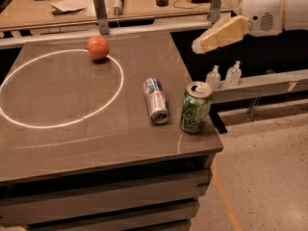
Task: Place green can upright
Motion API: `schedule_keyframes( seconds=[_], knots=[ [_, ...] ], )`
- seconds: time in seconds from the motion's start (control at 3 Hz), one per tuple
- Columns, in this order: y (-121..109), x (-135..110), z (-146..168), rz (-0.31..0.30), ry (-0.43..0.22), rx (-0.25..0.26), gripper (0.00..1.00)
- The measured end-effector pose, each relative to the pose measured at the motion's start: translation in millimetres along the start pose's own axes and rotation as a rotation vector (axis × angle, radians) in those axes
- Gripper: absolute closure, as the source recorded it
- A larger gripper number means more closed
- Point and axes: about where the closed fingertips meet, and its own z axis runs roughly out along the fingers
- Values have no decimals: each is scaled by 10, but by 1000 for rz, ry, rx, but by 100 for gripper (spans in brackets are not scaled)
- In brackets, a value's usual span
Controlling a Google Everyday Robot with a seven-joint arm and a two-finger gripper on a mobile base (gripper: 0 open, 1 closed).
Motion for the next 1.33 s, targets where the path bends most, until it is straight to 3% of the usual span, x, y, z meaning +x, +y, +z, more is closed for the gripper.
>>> schedule_keyframes(
  seconds=[1.0,1.33],
  knots=[
    [32,710,398,-30,12,-141,0],
    [32,710,398,-30,12,-141,0]
  ],
)
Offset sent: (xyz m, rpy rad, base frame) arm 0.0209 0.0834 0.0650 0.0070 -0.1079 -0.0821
